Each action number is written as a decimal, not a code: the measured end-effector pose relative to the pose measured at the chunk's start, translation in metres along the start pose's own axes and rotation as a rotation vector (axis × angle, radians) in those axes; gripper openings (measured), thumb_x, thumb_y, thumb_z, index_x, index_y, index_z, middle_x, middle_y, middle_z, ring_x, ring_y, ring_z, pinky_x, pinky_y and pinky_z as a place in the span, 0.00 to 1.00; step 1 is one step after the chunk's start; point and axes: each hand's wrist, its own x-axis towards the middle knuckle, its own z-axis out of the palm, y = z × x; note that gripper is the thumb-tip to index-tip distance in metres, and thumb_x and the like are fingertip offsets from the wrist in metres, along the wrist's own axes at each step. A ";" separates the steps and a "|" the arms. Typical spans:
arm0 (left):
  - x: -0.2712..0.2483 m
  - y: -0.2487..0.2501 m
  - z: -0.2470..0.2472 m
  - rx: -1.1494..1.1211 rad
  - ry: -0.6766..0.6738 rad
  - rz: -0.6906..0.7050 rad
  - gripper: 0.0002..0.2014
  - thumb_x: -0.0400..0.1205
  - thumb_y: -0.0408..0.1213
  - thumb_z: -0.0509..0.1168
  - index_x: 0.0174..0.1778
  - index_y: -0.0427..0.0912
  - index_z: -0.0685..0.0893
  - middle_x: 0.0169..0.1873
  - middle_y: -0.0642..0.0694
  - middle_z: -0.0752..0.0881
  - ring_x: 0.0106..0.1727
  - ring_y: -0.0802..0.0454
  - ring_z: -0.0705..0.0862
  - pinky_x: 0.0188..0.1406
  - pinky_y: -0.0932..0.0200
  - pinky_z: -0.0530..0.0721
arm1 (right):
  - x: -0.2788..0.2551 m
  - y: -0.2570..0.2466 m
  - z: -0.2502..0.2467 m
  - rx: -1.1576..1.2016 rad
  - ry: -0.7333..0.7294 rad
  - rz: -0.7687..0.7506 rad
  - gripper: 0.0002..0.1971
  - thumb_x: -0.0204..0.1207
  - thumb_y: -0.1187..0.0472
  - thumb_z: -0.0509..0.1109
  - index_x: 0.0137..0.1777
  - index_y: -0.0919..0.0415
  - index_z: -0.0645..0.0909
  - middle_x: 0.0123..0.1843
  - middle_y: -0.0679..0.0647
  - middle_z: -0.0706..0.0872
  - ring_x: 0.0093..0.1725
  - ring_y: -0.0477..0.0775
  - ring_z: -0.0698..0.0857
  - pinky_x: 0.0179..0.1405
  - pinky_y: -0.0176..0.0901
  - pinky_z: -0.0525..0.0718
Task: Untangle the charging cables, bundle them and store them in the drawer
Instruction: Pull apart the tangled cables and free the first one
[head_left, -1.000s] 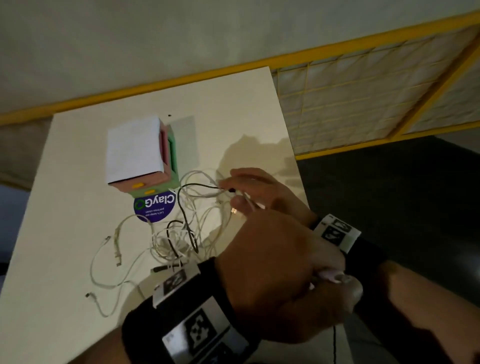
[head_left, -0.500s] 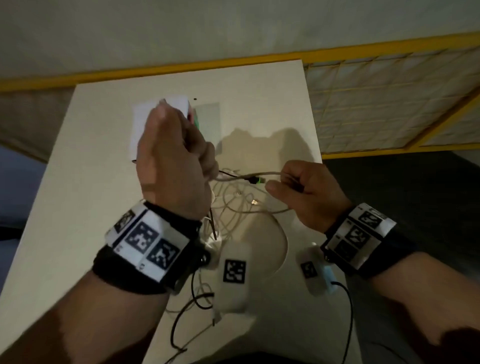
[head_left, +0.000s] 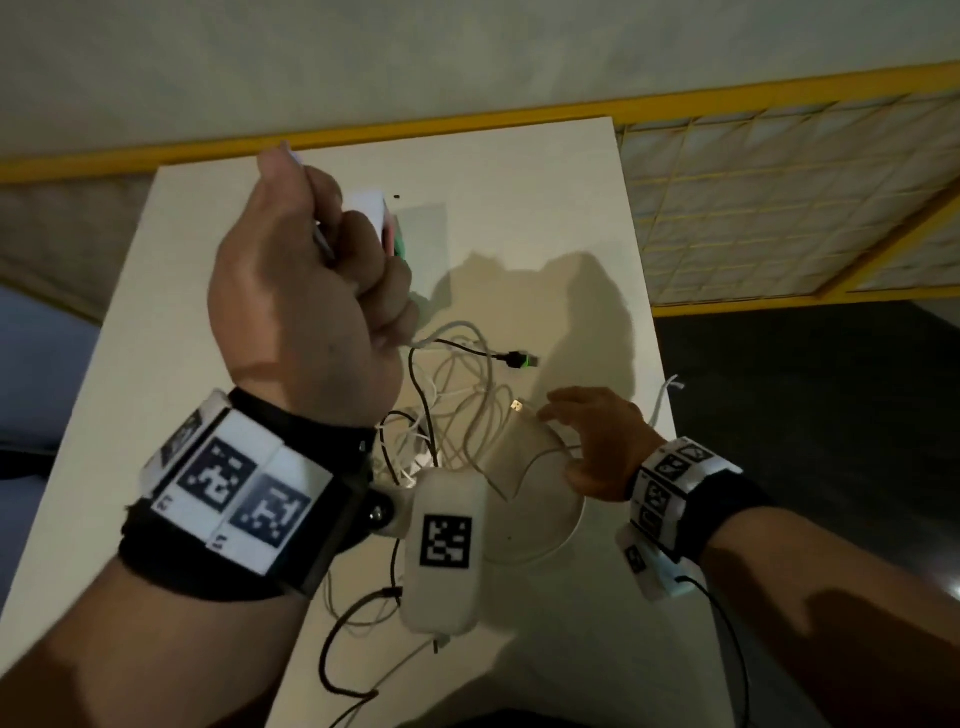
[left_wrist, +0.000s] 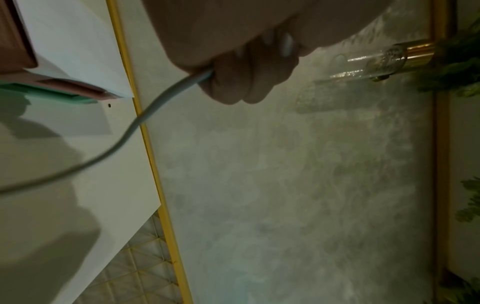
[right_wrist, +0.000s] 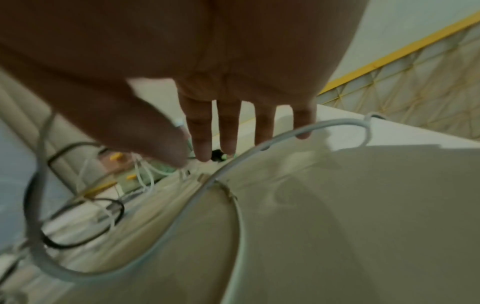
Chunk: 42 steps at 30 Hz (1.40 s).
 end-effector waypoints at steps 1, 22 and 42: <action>-0.002 -0.001 0.001 0.008 -0.027 -0.001 0.20 0.91 0.49 0.47 0.32 0.48 0.64 0.18 0.50 0.57 0.18 0.53 0.51 0.20 0.64 0.55 | 0.004 -0.003 0.001 -0.080 -0.004 0.020 0.29 0.67 0.54 0.74 0.71 0.45 0.77 0.75 0.46 0.75 0.75 0.56 0.71 0.76 0.60 0.69; -0.013 -0.015 0.045 -0.093 -0.318 -0.046 0.24 0.91 0.52 0.40 0.31 0.46 0.61 0.17 0.51 0.57 0.15 0.55 0.55 0.20 0.66 0.58 | -0.031 0.068 -0.018 0.054 0.279 0.564 0.15 0.73 0.61 0.67 0.59 0.48 0.80 0.60 0.52 0.85 0.60 0.60 0.83 0.64 0.60 0.79; 0.009 0.000 0.025 -0.177 -0.340 -0.052 0.29 0.92 0.46 0.38 0.25 0.48 0.70 0.19 0.52 0.59 0.16 0.56 0.58 0.18 0.65 0.65 | -0.032 0.010 -0.034 0.461 0.410 0.134 0.21 0.77 0.57 0.71 0.22 0.59 0.76 0.19 0.48 0.73 0.24 0.49 0.75 0.32 0.43 0.71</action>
